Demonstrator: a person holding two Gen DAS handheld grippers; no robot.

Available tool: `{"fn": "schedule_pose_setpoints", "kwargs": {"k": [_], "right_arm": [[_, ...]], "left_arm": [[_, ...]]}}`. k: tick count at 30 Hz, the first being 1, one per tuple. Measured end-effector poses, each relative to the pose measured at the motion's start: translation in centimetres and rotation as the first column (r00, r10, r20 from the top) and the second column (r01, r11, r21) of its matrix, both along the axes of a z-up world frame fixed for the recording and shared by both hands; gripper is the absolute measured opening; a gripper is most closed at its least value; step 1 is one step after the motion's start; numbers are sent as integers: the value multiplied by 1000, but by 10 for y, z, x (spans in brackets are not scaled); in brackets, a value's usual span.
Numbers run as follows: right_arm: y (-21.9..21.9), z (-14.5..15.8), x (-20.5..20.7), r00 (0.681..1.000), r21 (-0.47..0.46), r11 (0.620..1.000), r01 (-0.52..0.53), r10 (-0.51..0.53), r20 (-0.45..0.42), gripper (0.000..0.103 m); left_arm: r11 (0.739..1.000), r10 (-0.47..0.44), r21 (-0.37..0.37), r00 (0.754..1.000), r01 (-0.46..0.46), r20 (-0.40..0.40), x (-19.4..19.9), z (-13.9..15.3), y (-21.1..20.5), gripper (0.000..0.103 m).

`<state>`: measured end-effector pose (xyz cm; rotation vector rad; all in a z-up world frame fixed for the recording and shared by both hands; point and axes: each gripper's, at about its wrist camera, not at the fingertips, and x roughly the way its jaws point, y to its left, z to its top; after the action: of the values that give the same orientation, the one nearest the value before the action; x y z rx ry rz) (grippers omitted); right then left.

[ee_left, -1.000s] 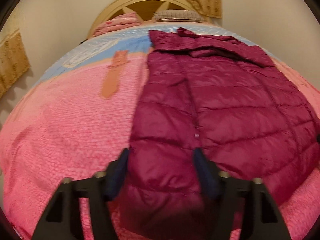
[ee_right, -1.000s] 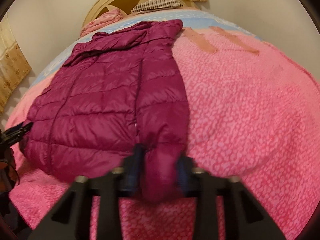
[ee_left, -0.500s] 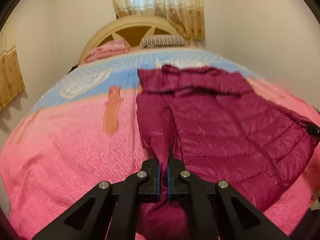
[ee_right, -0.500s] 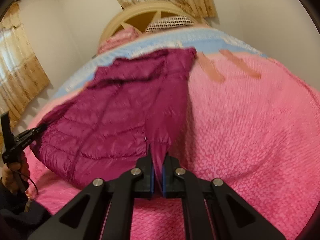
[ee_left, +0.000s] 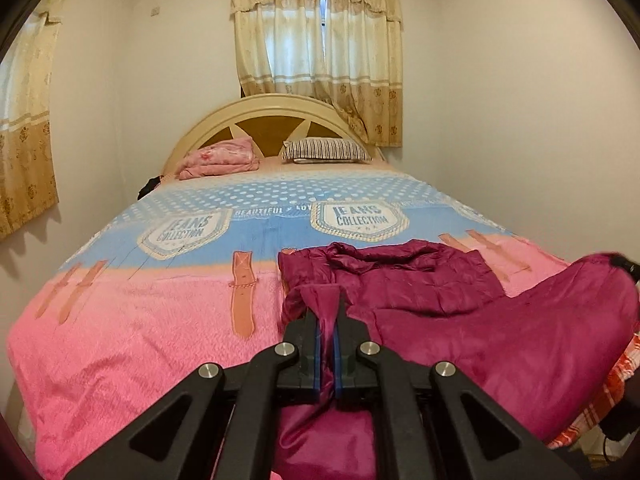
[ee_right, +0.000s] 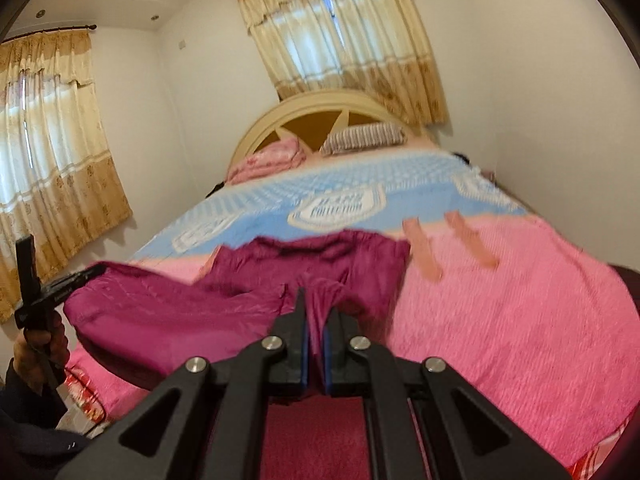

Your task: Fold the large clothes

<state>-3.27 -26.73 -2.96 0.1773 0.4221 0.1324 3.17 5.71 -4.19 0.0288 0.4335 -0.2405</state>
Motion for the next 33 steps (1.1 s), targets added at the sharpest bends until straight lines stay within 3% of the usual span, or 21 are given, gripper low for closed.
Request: {"fn": "schedule_pose_setpoints", "kwargs": {"k": [9, 13, 14, 16, 17, 18, 20, 23, 26, 29, 30, 31, 33], "right_arm": [[-19, -1, 135, 997, 64, 995, 74, -75, 4, 6], [-27, -13, 188, 994, 70, 992, 108, -106, -40, 6], [-30, -19, 199, 992, 76, 990, 116, -112, -57, 6], [-35, -33, 222, 986, 58, 988, 143, -137, -93, 7], [-37, -39, 230, 984, 52, 987, 150, -144, -105, 7], [-39, -46, 238, 981, 50, 986, 161, -155, -116, 7], [-43, -60, 256, 973, 43, 982, 185, -177, -146, 8], [-48, -73, 280, 963, 26, 975, 219, -212, -169, 9], [-54, -78, 303, 956, 41, 971, 235, -223, -192, 20], [-57, -73, 314, 951, 52, 965, 259, -245, -187, 43], [-58, -70, 314, 947, 48, 958, 281, -269, -174, 70], [-60, -68, 313, 944, 50, 953, 299, -288, -158, 90], [-60, -60, 306, 939, 47, 942, 331, -324, -118, 90]], "left_arm": [[998, 66, 23, 996, -65, -61, 161, -25, -17, 5], [989, 118, 96, 990, -111, -75, 212, -43, -36, 10], [982, 148, 129, 985, -136, -87, 226, -50, -40, 18], [960, 223, 193, 971, -204, -84, 243, -63, -47, 53], [938, 285, 219, 957, -268, -54, 252, -68, -49, 82], [926, 322, 218, 946, -308, -30, 258, -71, -47, 95], [914, 364, 191, 931, -357, -2, 275, -76, -43, 95], [899, 411, 187, 911, -396, -45, 302, -83, -39, 95], [874, 467, 173, 883, -453, -44, 315, -77, -36, 95], [859, 498, 130, 867, -495, 10, 317, -57, -25, 95], [854, 504, 126, 863, -504, 35, 316, -49, -22, 95], [852, 505, 127, 862, -507, 51, 316, -44, -20, 95], [841, 514, 137, 852, -523, 95, 310, -32, -21, 95]]}}
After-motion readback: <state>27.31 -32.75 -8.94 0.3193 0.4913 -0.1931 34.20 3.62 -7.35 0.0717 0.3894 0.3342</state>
